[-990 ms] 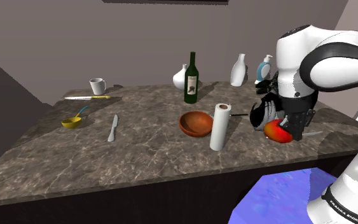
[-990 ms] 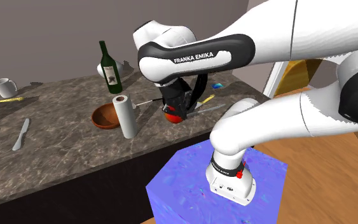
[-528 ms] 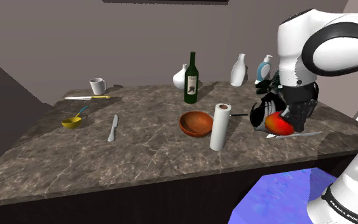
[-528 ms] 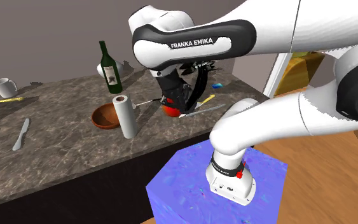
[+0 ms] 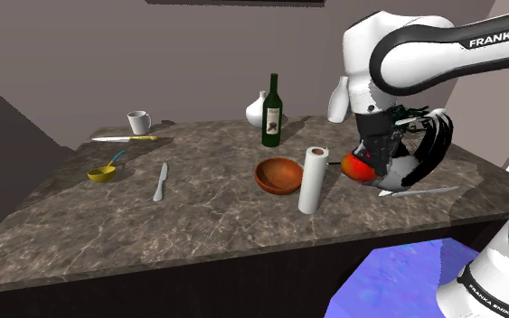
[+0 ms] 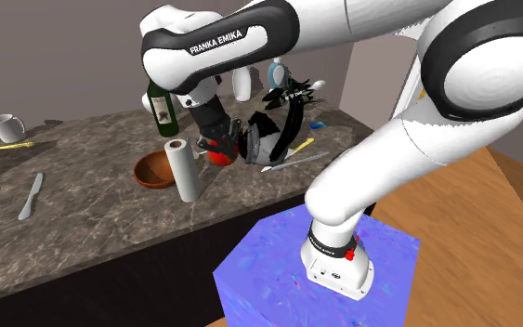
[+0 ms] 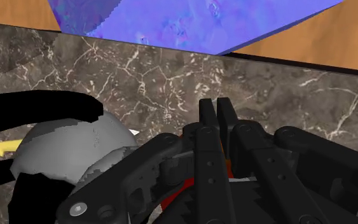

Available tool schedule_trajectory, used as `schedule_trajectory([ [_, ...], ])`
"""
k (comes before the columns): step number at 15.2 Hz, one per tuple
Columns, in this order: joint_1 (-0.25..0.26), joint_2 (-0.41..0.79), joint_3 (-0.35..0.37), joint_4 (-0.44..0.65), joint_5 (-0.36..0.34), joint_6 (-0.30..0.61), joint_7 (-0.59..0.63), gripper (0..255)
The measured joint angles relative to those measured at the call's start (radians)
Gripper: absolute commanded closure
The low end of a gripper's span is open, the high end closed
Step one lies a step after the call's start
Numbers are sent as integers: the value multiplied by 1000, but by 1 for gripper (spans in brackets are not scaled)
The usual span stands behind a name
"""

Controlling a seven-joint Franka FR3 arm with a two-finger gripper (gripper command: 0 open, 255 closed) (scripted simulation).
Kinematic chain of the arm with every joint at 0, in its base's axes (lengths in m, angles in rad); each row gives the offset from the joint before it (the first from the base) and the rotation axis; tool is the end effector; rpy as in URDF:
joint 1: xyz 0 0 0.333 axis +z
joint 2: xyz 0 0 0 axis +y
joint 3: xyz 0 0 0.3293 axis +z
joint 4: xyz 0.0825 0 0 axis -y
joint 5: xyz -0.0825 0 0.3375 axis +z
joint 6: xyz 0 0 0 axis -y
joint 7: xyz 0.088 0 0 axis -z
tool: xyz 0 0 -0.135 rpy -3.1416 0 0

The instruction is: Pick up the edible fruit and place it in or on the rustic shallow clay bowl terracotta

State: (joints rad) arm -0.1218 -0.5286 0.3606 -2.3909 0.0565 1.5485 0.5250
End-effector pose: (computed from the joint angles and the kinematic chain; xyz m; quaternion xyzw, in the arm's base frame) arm 0.2865 0.0899 0.4735 0.9668 -0.1816 -0.1373 0.1158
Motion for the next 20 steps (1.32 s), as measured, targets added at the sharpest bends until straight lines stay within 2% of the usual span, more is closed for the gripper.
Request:
schedule_trajectory([
  [4, -19, 173, 46, 142, -22, 24, 58, 255],
  [9, -31, 405, 96, 375, -80, 4, 140, 255],
  [12, -20, 528, 118, 504, -118, -17, 190, 255],
  [16, 15, 717, 136, 731, -187, -81, 252, 255],
  [18, 34, 778, 139, 797, -208, -96, 275, 255],
  [20, 36, 791, 138, 792, -214, -79, 280, 255],
])
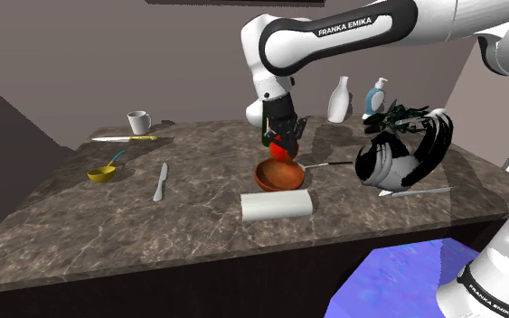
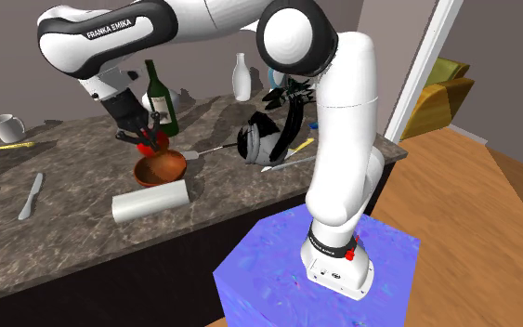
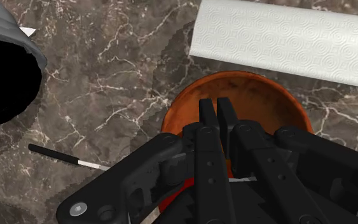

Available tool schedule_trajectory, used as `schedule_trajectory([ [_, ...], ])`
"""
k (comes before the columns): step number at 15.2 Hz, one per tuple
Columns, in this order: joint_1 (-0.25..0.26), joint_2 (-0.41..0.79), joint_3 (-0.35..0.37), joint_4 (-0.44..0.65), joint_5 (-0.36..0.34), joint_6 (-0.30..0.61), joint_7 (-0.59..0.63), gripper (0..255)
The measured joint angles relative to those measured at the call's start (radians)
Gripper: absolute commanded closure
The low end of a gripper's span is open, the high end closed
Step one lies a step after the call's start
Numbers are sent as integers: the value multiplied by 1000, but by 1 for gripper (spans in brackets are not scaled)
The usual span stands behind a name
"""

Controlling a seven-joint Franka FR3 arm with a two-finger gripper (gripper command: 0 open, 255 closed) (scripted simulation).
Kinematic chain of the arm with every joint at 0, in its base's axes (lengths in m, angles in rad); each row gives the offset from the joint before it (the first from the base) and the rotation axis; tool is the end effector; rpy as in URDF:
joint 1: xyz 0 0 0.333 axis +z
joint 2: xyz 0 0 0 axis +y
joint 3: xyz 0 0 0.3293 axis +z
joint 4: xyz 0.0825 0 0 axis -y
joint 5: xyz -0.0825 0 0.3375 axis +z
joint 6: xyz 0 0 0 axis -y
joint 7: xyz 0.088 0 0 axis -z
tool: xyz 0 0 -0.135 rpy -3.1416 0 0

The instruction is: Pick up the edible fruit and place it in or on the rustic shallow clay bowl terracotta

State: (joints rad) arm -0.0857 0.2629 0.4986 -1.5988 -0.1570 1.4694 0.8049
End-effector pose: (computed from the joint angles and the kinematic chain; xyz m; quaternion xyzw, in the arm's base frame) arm 0.5116 0.1725 0.4679 0.9669 -0.1816 -0.1375 0.1150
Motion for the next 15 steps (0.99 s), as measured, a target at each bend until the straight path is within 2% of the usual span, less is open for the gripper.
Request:
schedule_trajectory([
  [11, 0, 33, -5, -109, -15, 136, 19, 255],
  [15, -2, 36, -7, -122, -18, 153, 19, 255],
])
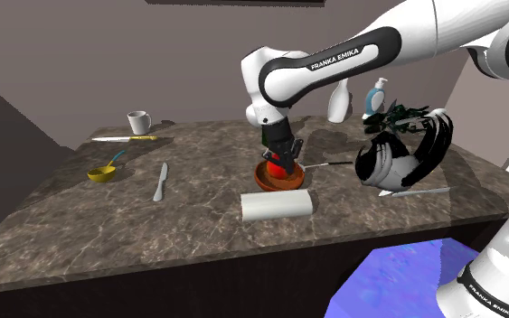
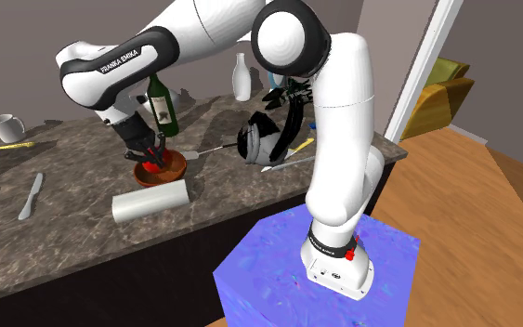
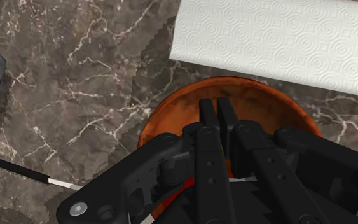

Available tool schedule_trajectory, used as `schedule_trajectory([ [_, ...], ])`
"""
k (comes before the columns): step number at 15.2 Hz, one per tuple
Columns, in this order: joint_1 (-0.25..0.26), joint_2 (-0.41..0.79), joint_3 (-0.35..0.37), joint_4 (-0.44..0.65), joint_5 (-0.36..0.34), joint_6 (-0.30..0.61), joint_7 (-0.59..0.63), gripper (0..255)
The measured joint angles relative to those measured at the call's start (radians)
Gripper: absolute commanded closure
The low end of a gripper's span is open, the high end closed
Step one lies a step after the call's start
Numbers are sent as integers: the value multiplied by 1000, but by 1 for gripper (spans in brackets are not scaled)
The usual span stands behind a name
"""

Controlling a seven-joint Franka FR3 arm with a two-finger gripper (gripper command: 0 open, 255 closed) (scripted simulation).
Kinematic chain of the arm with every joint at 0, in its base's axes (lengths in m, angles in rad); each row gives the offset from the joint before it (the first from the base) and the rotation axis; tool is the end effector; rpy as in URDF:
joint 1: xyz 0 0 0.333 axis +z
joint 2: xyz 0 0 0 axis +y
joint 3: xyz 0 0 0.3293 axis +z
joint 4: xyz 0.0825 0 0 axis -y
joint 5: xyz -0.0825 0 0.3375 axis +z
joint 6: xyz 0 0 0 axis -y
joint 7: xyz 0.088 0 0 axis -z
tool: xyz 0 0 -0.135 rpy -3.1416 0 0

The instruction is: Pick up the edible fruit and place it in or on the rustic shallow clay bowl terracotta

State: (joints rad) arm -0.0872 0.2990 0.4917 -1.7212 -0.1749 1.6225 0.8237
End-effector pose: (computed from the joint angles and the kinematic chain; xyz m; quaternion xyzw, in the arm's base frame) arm 0.5157 0.1733 0.4087 0.9669 -0.1816 -0.1374 0.1150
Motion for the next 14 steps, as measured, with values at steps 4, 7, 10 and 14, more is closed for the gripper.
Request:
schedule_trajectory([
  [4, 0, 0, 0, -1, 0, 1, 0, 0],
  [7, 0, 0, 0, -1, 0, 1, 0, 0],
  [10, 0, 0, 0, -1, 0, 1, 0, 0],
  [14, 19, 31, 2, 132, -8, -103, 3, 0],
])
